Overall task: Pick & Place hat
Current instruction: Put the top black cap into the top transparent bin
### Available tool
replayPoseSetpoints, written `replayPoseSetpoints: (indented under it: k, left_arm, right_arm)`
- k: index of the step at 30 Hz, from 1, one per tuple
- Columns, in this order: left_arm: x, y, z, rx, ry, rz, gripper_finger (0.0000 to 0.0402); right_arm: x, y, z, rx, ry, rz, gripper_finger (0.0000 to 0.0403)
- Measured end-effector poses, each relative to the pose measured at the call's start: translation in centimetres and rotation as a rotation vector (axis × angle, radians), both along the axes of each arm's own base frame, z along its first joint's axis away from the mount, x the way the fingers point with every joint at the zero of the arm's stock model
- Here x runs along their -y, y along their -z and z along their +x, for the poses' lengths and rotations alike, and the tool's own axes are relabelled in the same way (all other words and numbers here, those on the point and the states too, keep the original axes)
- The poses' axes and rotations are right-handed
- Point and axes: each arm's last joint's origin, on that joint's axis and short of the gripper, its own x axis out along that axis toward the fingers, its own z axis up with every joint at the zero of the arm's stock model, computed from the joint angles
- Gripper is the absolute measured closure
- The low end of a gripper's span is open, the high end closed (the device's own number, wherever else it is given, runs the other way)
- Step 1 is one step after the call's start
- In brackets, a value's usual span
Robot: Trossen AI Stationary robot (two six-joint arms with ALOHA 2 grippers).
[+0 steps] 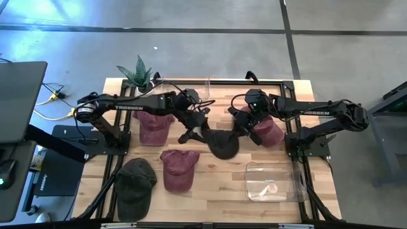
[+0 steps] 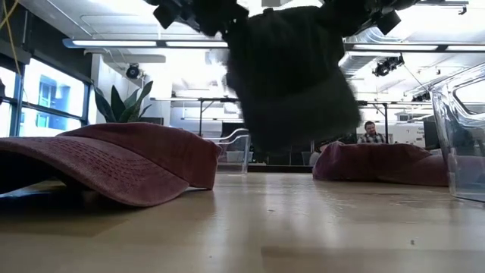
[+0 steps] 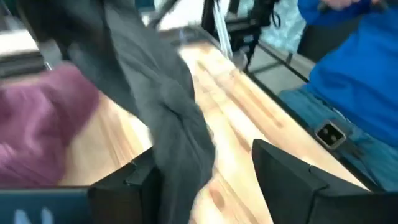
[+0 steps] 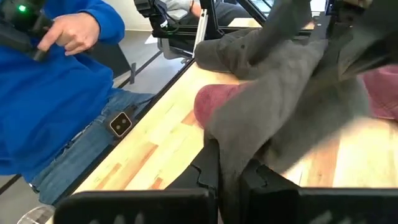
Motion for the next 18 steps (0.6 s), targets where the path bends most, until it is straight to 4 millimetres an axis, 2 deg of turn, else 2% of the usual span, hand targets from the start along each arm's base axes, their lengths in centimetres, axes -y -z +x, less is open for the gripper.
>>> replayPoseSetpoints:
  k: [3,6,16,18]
  left_arm:
    - [0.0,0.6,0.3,-0.018,0.03,-0.023,0.0192]
    - [0.0,0.9,0.1,-0.032,0.067,-0.03,0.0216]
    - [-0.1,1.0,0.1,-0.036,0.031,0.03,0.038]
    - [-0.1,1.1,0.2,-0.029,0.04,0.033,0.0395]
  right_arm:
    - [0.0,0.0,0.0,-0.002,0.001,0.002,0.0396]
    - [0.0,-0.2,-0.3,-0.002,0.002,0.0,0.04]
    - [-0.3,-1.4,-1.3,0.037,0.02,-0.019,0.0399]
    - [-0.3,-1.3,-1.3,0.028,0.021,-0.014,0.0396]
